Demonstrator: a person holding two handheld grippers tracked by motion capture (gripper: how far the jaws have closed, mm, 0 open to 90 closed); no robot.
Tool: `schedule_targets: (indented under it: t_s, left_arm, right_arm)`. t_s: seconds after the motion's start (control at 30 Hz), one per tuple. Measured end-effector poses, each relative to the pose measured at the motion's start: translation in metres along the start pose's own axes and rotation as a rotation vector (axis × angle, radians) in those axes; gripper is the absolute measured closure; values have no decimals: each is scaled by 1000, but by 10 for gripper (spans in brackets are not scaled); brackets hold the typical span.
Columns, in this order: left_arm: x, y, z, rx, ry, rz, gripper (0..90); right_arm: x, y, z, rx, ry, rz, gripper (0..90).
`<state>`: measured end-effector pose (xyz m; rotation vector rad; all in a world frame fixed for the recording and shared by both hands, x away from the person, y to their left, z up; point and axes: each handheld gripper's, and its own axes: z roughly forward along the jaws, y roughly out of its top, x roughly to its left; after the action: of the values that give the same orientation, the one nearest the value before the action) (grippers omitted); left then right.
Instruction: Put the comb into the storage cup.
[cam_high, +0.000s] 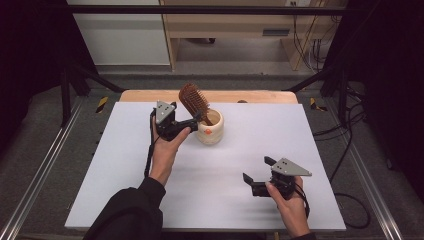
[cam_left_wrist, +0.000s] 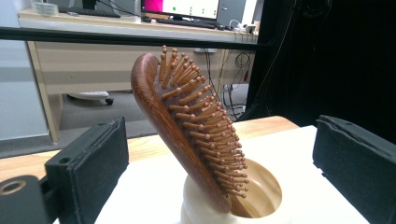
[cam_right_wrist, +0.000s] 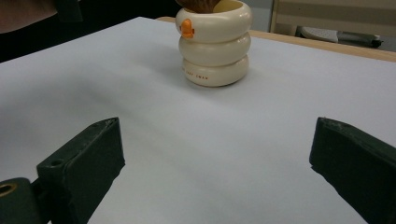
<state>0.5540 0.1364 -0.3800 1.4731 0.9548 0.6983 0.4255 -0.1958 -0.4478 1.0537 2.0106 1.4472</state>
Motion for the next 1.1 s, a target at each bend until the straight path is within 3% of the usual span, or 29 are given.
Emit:
schedule_targets:
  t_s: [0.63, 1.1]
  left_arm:
    - [-6, 14, -26, 2, -20, 30, 39]
    - [0, 35, -51, -16, -46, 42, 31]
  right_arm:
    - [0, 0, -1, -1, -6, -1, 34]
    - [0, 0, -3, -21, -35, -21, 42]
